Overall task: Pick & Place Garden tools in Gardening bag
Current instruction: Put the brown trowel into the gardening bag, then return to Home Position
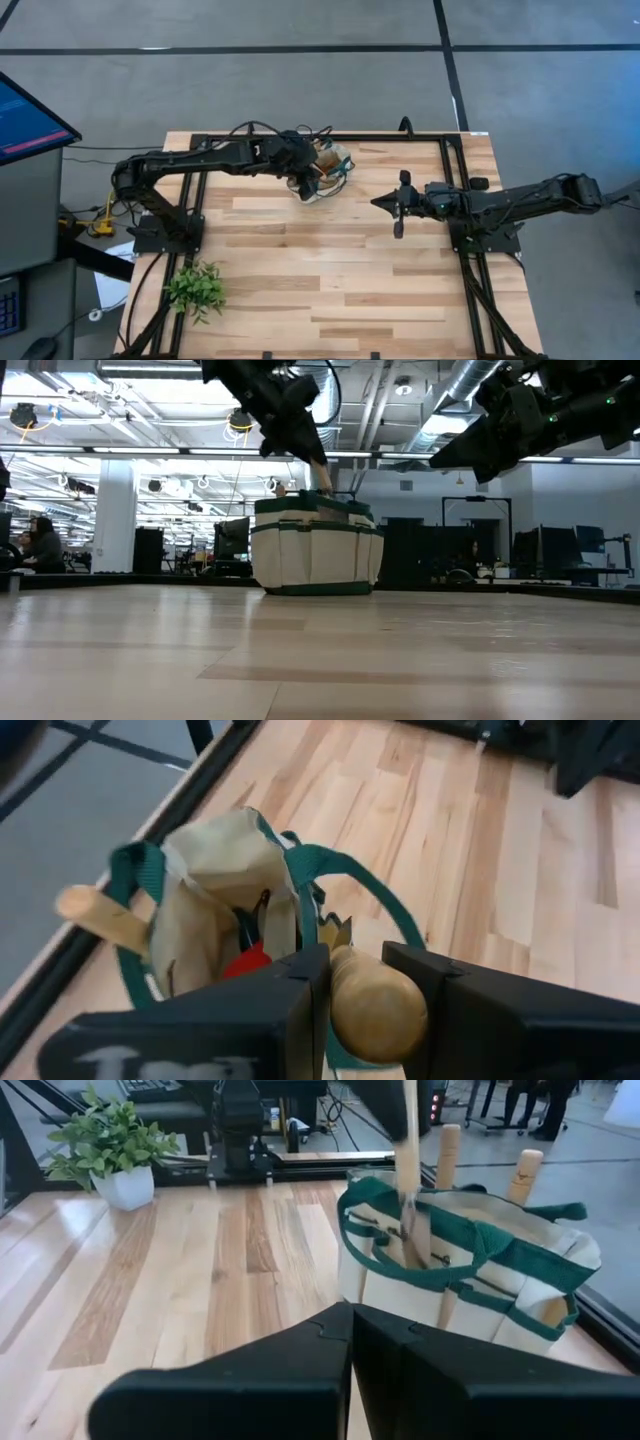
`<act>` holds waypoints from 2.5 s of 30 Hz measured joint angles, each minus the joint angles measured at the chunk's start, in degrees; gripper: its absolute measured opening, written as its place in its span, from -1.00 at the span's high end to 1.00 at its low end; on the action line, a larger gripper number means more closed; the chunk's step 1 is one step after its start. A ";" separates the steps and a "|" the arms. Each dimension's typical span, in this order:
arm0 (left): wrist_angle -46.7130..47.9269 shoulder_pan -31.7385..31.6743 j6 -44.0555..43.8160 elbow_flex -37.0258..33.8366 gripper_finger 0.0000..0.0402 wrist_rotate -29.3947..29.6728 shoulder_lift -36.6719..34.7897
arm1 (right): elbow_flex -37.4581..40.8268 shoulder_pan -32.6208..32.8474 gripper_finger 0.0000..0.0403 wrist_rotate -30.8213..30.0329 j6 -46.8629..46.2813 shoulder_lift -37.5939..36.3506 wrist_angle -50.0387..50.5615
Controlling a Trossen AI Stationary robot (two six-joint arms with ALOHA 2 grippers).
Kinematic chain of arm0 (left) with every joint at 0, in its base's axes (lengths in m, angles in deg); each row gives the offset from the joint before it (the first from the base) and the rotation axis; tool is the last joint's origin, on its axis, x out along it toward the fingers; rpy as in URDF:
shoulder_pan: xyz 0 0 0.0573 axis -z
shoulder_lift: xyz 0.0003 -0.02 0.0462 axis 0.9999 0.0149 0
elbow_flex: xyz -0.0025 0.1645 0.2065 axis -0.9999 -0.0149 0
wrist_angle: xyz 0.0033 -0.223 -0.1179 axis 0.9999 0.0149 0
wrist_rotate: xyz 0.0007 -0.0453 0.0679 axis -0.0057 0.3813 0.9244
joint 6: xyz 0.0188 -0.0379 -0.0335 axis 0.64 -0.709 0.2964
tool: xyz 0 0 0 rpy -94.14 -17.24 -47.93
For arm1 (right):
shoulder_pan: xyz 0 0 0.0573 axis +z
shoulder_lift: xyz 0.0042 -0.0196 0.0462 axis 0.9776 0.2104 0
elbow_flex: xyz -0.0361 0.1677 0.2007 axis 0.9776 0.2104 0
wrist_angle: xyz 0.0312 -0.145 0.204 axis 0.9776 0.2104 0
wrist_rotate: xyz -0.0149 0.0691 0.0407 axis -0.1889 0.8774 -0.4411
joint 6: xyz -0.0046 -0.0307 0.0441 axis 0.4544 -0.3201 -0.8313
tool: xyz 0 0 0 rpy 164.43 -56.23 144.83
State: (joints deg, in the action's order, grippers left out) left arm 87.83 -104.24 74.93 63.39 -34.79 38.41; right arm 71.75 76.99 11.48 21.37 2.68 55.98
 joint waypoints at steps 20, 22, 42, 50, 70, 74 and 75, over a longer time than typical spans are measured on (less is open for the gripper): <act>-1.98 -1.77 0.30 -0.02 0.72 -0.29 7.35 | 0.00 0.00 1.00 0.04 0.56 -0.02 -0.25; -1.73 -1.81 0.32 -0.02 0.70 -1.56 7.47 | 0.00 0.00 1.00 0.03 0.56 -0.02 -0.25; -9.20 -1.66 11.99 -0.04 -0.13 -1.06 -2.62 | -0.02 0.00 1.00 0.26 0.54 -0.02 -0.20; -9.60 -1.66 12.14 -5.14 0.31 -8.38 -14.93 | -0.09 -0.04 1.00 6.26 1.00 -0.02 -4.47; -18.66 3.06 11.47 -33.39 0.99 -11.75 -45.25 | -8.26 -6.55 1.00 18.33 2.51 -8.01 6.18; -25.42 4.41 10.81 -39.46 0.99 -11.14 -48.70 | -8.28 -7.73 1.00 21.07 2.49 -13.50 11.24; -27.43 4.82 10.69 -40.79 0.99 -10.28 -49.43 | -8.22 -7.97 1.00 21.47 2.35 -14.88 12.80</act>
State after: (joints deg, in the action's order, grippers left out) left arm 60.40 -99.42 85.62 22.60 -45.07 -11.02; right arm 63.53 69.02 32.95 23.72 -12.20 68.78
